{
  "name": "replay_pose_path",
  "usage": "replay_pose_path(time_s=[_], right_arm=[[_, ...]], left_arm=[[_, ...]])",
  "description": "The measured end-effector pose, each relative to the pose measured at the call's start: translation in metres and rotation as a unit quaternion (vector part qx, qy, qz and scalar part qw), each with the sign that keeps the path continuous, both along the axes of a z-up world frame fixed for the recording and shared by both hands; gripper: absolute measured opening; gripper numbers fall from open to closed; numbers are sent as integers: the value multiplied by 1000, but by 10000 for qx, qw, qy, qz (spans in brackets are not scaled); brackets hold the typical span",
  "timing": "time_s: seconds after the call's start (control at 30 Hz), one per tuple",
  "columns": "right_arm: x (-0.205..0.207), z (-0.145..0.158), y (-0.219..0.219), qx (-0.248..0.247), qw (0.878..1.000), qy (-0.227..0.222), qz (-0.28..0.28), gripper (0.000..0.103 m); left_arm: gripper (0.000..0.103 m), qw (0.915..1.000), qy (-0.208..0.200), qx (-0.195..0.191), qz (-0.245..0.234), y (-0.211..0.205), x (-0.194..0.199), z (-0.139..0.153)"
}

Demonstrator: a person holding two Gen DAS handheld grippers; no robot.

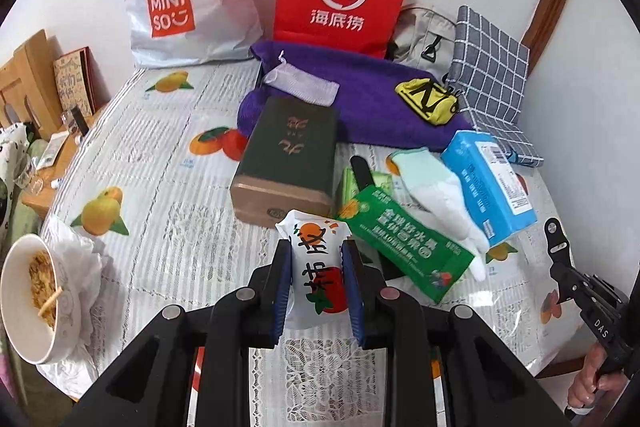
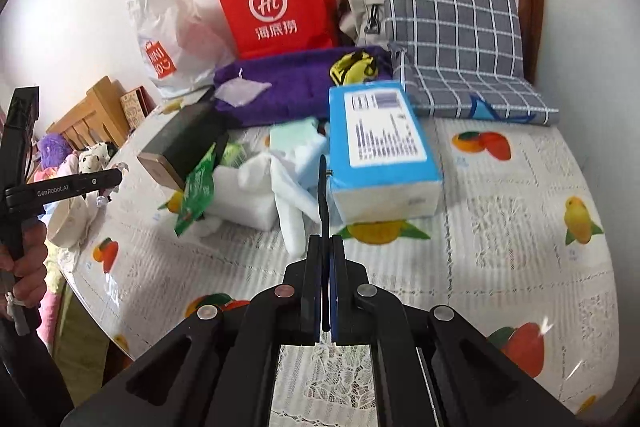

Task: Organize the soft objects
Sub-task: 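Carry the white snack packet with the left gripper toward the purple towel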

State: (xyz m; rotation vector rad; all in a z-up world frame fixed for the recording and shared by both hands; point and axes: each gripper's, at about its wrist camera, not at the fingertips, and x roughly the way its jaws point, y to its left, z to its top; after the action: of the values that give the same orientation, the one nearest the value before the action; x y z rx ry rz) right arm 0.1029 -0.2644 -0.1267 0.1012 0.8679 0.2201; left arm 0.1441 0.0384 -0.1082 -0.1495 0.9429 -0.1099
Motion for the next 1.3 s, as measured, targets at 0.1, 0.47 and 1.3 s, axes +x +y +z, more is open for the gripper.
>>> replay_pose_path(time_s=[0.1, 0.47, 1.3], right_arm=[[2, 8, 0, -4, 10000, -71, -17, 3], [17, 37, 3, -26, 9994, -339, 17, 3], [91, 61, 21, 91, 9983, -552, 154, 3]], left_arm=[[24, 10000, -38, 18, -40, -4, 3, 7], [24, 9999, -132, -7, -58, -9, 18, 22], [24, 9997, -226, -41, -89, -15, 74, 34]])
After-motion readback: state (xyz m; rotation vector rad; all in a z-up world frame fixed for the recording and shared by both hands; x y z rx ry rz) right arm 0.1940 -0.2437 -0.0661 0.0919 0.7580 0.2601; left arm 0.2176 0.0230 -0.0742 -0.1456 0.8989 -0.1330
